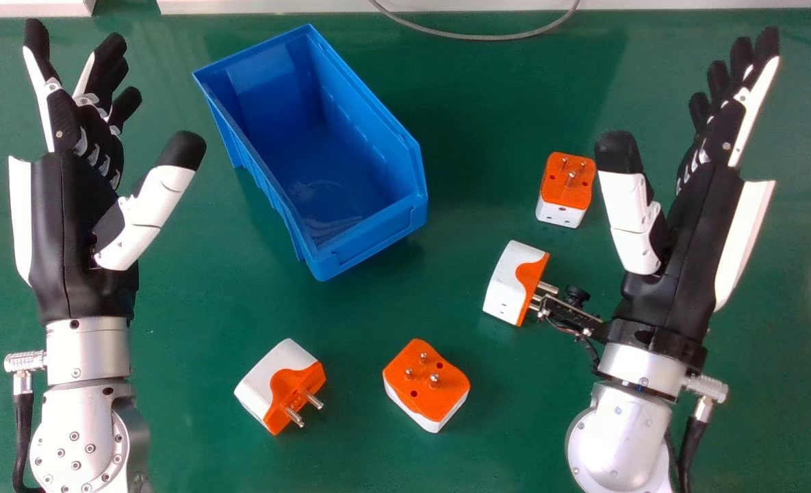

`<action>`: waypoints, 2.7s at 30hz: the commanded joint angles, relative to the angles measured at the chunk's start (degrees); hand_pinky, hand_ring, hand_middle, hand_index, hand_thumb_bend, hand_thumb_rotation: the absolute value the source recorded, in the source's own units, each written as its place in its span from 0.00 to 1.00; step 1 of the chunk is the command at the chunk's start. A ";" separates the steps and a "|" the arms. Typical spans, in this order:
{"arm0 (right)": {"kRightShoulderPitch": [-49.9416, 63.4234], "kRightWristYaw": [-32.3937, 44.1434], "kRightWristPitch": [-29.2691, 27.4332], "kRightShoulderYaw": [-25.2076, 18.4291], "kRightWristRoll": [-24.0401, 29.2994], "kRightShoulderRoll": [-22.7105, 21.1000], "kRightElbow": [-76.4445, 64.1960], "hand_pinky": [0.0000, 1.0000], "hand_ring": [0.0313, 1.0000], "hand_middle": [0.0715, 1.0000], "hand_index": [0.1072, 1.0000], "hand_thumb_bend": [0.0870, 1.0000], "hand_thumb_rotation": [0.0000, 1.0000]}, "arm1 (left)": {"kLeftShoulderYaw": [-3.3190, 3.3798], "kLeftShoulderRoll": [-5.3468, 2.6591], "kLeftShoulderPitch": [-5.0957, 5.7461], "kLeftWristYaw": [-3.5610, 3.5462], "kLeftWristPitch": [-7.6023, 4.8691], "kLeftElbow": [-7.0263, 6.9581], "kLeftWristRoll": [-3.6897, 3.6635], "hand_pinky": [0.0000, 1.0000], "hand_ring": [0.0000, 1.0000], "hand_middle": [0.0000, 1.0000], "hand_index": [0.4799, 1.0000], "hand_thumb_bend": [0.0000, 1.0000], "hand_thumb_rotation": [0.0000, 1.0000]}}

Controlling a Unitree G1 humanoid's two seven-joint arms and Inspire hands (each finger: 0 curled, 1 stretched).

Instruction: Pick all objects and put in blue box

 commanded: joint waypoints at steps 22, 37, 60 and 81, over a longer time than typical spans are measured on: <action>5.40 25.69 24.07 3.41 -7.33 -8.37 -21.21 0.98 0.99 0.99 1.00 0.90 0.76 | 0.36 0.62 0.26 -0.16 -1.58 -0.81 -0.32 0.91 0.94 0.92 0.83 0.86 0.51; -1.08 86.12 60.90 14.08 -37.04 -22.66 -42.46 0.90 1.00 1.00 0.97 0.96 0.49 | 0.16 0.35 0.36 0.64 -1.05 -1.04 0.69 0.90 0.93 0.91 0.82 0.88 0.51; -3.11 90.70 61.81 15.32 -39.75 -21.48 -42.25 0.92 1.00 1.00 0.99 0.98 0.44 | -0.12 0.77 -0.72 0.16 -1.09 -0.77 -0.31 0.89 0.93 0.92 0.82 0.86 0.51; -0.12 89.19 63.71 9.98 -38.93 -22.73 -44.89 0.97 1.00 1.00 0.93 1.00 0.29 | 0.00 0.48 0.53 0.21 -0.20 -2.46 0.20 0.89 0.93 0.92 0.83 0.87 0.51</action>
